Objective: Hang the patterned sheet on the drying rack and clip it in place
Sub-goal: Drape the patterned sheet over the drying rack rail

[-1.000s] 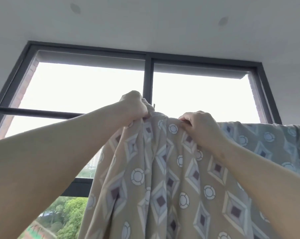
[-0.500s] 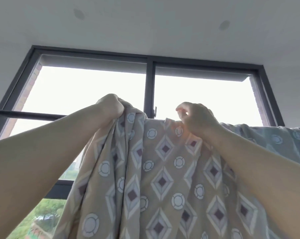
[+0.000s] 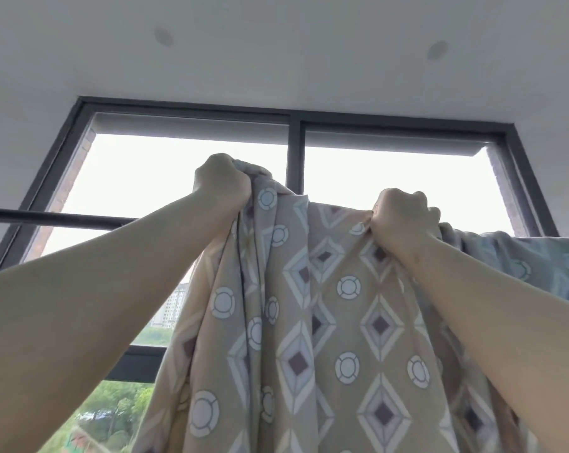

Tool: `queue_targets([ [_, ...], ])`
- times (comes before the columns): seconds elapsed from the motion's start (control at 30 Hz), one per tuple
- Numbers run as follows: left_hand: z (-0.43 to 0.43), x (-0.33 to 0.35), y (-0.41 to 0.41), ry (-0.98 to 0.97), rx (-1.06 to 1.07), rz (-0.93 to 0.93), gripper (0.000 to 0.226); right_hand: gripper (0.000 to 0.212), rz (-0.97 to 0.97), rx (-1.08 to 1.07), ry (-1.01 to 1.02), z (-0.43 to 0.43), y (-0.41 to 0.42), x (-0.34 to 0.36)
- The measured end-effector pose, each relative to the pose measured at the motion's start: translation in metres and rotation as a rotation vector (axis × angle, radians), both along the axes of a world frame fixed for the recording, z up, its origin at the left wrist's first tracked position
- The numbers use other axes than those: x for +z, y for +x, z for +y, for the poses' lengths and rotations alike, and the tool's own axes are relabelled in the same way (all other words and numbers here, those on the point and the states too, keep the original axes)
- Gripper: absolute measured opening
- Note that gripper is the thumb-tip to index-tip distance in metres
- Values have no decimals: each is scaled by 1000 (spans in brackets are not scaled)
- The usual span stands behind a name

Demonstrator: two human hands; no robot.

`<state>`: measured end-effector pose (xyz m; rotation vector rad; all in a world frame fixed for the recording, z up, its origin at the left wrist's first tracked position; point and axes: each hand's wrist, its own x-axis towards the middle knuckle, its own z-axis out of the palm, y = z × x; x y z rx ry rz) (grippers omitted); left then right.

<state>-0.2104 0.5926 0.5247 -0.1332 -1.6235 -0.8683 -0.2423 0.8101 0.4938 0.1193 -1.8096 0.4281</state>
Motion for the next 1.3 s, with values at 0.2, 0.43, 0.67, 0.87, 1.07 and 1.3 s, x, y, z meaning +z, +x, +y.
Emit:
queue_targets([
  [0.2,3,-16,-6,-77,-18,-9,18,22,-91,461,310,-33,5,-5],
  [0.43,-24,3,1,93,-201,107,40,17,86,110,178,-18,-2,4],
  [0.67,-43,-5,-8,-3,80,-214,27,23,-59,259,279,-30,9,-7],
  [0.87,-31,-16,0,19,138,-114,26,26,-138,403,329,-39,12,-8],
  [1.07,-49,-18,15,57,287,-194,30,31,-158,401,230,-31,8,-13],
  [1.3,-22,-41,13,-471,395,-271,39,27,-162,425,217,-32,9,-14],
])
